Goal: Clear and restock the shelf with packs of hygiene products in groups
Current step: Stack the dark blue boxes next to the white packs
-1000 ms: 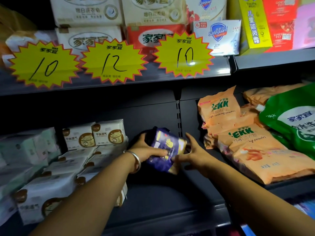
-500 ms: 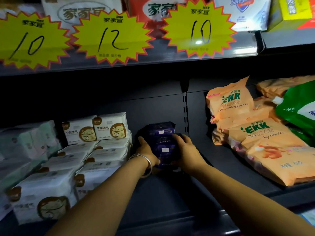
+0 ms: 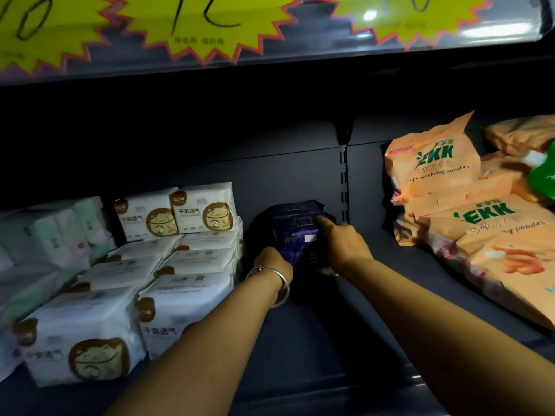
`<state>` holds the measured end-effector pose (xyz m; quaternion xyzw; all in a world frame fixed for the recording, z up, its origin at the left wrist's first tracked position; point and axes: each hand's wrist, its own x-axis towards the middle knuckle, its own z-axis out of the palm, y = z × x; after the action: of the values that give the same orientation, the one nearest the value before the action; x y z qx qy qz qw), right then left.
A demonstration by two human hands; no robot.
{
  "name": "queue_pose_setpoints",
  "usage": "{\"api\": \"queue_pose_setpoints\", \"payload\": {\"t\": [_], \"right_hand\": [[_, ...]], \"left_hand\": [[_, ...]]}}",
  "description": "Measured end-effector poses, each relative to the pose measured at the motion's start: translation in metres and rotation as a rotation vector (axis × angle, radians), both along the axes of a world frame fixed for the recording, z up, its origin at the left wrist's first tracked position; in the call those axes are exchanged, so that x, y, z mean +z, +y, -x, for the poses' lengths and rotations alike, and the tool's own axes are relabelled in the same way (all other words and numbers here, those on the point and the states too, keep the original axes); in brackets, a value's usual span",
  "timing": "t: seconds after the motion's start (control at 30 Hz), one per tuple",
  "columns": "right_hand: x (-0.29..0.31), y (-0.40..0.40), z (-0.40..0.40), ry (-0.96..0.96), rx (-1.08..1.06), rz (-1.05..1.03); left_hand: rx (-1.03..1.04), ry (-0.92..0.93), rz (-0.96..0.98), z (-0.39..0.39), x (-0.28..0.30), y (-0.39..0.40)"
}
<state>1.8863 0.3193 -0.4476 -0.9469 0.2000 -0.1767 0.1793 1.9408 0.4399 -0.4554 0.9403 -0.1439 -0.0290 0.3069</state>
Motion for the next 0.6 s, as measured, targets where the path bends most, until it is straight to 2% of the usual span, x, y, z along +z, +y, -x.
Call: {"api": "queue_pose_setpoints", "payload": {"t": [0.17,0.33,0.5,0.6], "right_hand": [[-0.007,0.016,0.026,0.036,-0.067,0.142],[-0.012,0.040,0.088,-0.008,0.009,0.304],[-0.045,0.074,0.177,-0.116,0.099,0.394],[-0.092,0.089,0.220,-0.210,0.174,0.430]], "left_hand": [[-0.051,0.015,-0.150,0.026,0.005,0.015],[-0.189,-0.177,-0.223,0.072,0.000,0.041],[-0.268,-0.460,-0.104,0.147,-0.028,0.073],[-0.305,-0.525,-0.008,0.195,-0.064,0.095]]}}
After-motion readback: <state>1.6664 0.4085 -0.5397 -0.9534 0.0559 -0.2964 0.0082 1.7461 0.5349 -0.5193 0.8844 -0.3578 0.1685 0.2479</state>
